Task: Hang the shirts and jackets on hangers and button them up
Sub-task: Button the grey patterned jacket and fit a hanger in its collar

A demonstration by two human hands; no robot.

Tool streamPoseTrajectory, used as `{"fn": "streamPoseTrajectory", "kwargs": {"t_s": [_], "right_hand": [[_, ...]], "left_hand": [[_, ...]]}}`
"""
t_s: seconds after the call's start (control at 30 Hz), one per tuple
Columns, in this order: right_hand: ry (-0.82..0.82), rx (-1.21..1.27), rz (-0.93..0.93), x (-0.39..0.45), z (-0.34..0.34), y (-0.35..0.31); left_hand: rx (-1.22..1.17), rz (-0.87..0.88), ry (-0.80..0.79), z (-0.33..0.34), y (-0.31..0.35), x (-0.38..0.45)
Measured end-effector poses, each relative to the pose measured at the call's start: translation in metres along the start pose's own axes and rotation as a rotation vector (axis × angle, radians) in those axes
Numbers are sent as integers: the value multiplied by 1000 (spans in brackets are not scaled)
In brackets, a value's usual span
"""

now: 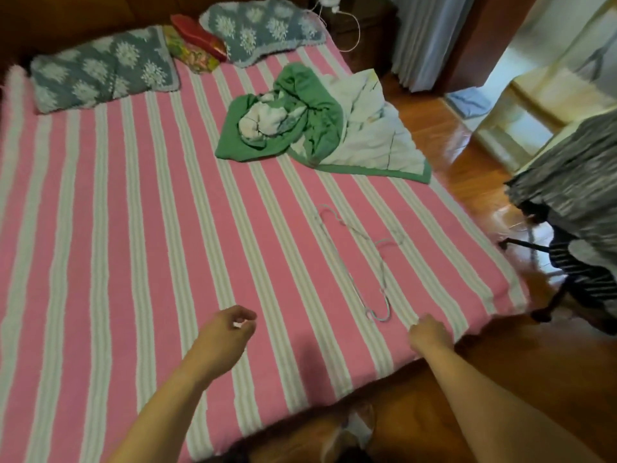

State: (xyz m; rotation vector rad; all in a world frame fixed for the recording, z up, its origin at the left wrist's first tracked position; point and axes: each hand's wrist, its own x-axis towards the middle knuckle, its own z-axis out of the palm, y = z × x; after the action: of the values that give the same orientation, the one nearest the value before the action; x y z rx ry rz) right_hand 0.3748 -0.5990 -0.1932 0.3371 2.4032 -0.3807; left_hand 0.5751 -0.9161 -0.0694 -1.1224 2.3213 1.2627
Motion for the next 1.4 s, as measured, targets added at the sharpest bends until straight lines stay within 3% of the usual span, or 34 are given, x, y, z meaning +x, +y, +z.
{"fn": "streamPoseTrajectory", "kwargs": {"t_s": [0.17, 0.4, 0.6, 0.8, 1.03, 1.13, 1.23, 1.4], "right_hand": [[-65, 114, -9, 21, -23, 28], [108, 559, -5, 23, -115, 49], [356, 739, -99, -19, -239, 93], [620, 898, -34, -37, -366, 200], [747, 1093, 79, 30, -457, 375], [760, 1124, 65, 83, -496, 438], [674, 1121, 76, 128, -526, 497], [632, 1109, 207, 178, -580, 582]], "left_hand": [[12, -9, -24, 29, 32, 11], [-10, 181, -142, 65, 116, 72], [-15, 547, -305, 106, 282, 80], [-60, 894, -300, 144, 451, 32], [33, 1110, -448, 299, 564, -20], [41, 1062, -456, 380, 606, -28], [26, 989, -456, 456, 653, -48], [114, 936, -524, 544, 704, -72]]}}
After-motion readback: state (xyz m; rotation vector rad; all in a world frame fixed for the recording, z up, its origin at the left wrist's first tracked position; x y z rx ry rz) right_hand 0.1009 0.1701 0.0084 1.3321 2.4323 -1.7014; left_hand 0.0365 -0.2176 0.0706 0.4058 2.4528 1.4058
